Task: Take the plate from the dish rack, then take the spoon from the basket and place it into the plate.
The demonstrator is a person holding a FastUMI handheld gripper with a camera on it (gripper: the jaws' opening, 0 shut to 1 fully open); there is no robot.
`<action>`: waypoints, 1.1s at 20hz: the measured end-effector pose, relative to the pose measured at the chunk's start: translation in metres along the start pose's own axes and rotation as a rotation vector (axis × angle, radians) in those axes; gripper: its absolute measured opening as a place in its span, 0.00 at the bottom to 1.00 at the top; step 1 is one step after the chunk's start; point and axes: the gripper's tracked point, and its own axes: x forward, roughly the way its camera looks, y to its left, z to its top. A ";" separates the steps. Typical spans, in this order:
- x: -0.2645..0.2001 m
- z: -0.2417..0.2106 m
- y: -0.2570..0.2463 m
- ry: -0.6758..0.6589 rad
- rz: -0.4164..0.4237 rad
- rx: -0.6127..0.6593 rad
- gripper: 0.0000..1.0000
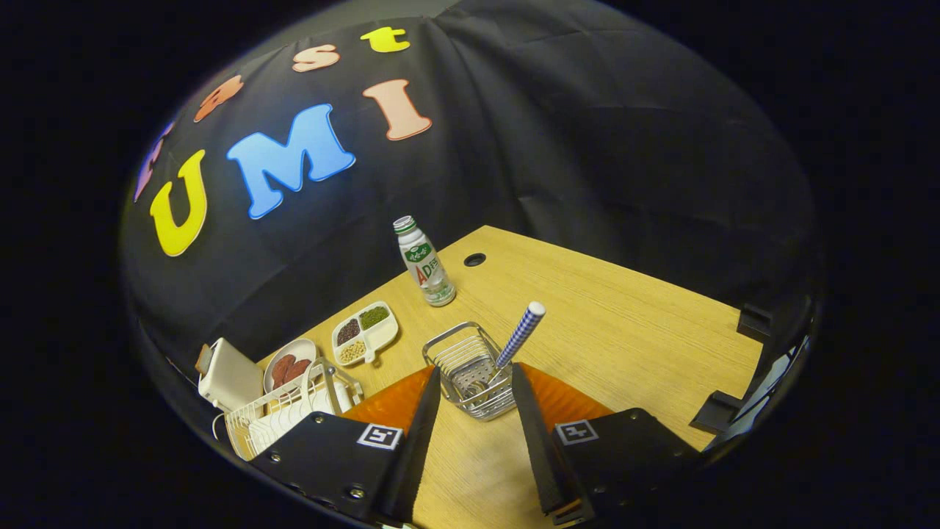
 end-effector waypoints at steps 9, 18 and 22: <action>0.050 0.009 -0.025 0.006 -0.084 0.113 0.61; 0.063 0.012 -0.008 0.021 -0.042 0.049 0.00; 0.056 0.023 0.008 0.007 -0.045 -0.027 0.00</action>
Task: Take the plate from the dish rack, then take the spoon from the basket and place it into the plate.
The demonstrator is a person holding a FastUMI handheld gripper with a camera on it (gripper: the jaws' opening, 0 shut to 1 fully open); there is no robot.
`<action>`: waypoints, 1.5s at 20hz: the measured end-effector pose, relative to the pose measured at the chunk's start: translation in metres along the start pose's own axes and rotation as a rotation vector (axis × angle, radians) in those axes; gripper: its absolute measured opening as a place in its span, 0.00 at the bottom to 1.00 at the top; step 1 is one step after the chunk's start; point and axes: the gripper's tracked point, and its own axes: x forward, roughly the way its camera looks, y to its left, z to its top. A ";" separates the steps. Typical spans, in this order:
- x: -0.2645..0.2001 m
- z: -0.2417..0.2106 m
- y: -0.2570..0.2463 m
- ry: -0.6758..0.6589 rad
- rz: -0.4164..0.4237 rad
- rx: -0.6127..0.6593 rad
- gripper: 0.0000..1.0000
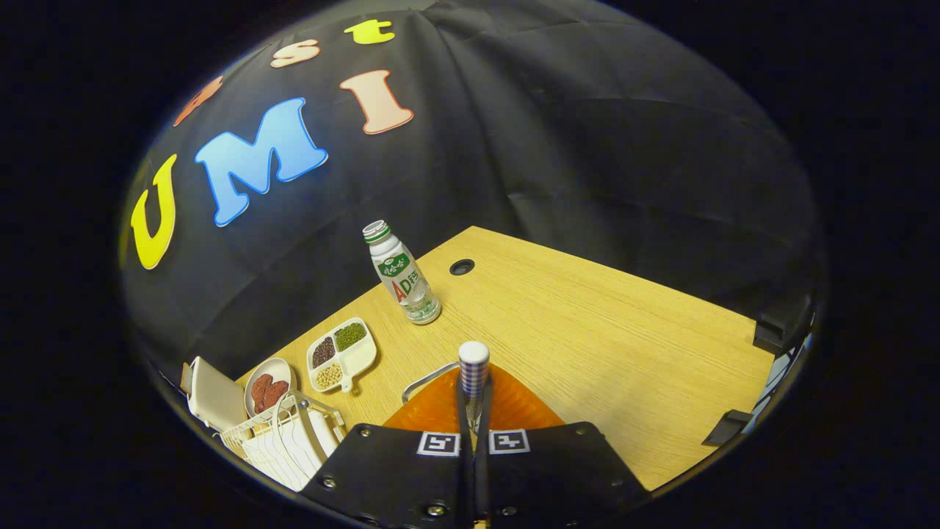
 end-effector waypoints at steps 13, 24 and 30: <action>-0.126 0.068 0.065 -0.259 0.041 -0.363 0.00; -0.244 -0.089 0.175 -0.132 0.400 -0.557 0.00; -0.279 -0.196 0.201 -0.009 0.541 -0.684 0.00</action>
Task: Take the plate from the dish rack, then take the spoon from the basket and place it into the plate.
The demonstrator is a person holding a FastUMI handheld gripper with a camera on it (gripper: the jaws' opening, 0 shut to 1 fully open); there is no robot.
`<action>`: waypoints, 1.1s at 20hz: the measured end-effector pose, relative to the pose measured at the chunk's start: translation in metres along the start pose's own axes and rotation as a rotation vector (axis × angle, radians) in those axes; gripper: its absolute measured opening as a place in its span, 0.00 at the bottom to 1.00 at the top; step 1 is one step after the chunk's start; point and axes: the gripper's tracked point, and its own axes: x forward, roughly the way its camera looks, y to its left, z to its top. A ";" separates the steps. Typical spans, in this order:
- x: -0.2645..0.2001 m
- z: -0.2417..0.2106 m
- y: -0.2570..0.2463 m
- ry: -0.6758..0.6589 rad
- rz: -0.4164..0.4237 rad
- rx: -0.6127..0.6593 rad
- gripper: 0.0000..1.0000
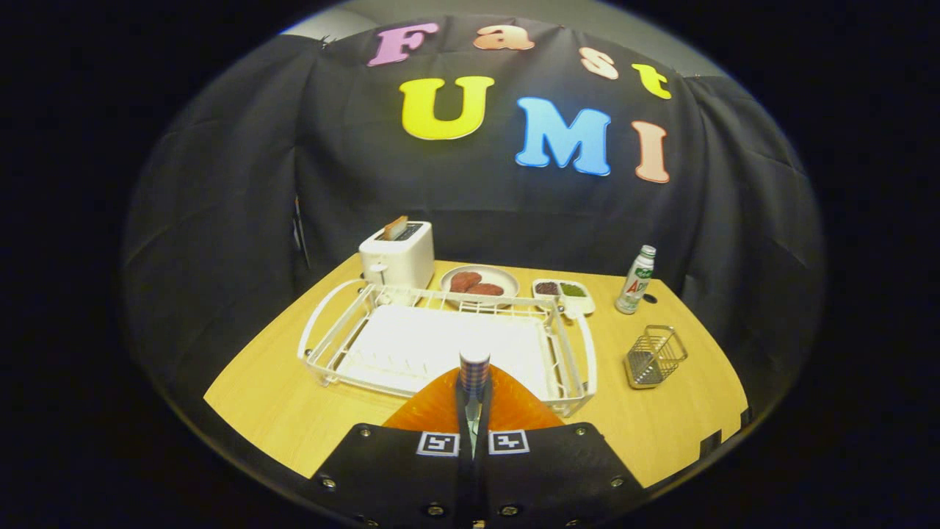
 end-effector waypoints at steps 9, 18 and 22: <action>0.011 -0.042 0.041 0.068 0.044 -0.016 0.01; 0.010 -0.053 0.042 0.062 0.079 -0.003 0.05; 0.006 -0.058 0.025 0.065 0.044 0.044 0.12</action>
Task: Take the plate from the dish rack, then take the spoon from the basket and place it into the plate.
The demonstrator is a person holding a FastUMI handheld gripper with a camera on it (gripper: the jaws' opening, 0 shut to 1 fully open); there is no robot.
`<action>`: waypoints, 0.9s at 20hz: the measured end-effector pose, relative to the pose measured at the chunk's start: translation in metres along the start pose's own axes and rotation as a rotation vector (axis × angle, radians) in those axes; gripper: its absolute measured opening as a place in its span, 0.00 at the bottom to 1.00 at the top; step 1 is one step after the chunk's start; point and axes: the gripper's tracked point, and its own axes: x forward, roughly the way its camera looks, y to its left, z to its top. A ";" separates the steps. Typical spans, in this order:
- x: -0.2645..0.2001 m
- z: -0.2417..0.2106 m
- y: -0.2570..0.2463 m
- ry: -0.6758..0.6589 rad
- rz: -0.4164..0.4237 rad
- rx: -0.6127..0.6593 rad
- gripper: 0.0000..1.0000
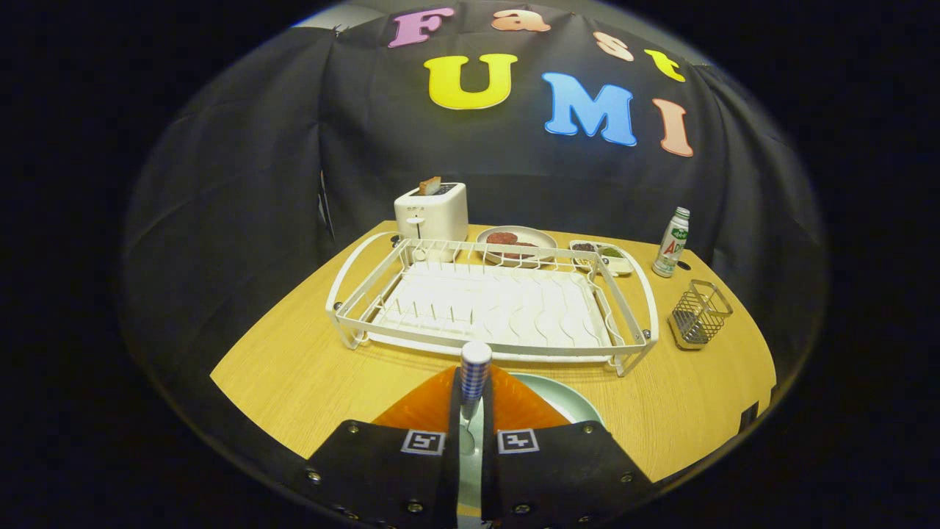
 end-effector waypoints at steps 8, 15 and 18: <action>-0.012 -0.011 -0.044 0.011 -0.103 0.078 0.16; -0.013 -0.013 -0.063 0.021 -0.146 0.095 0.37; -0.012 -0.011 -0.064 0.020 -0.148 0.094 0.37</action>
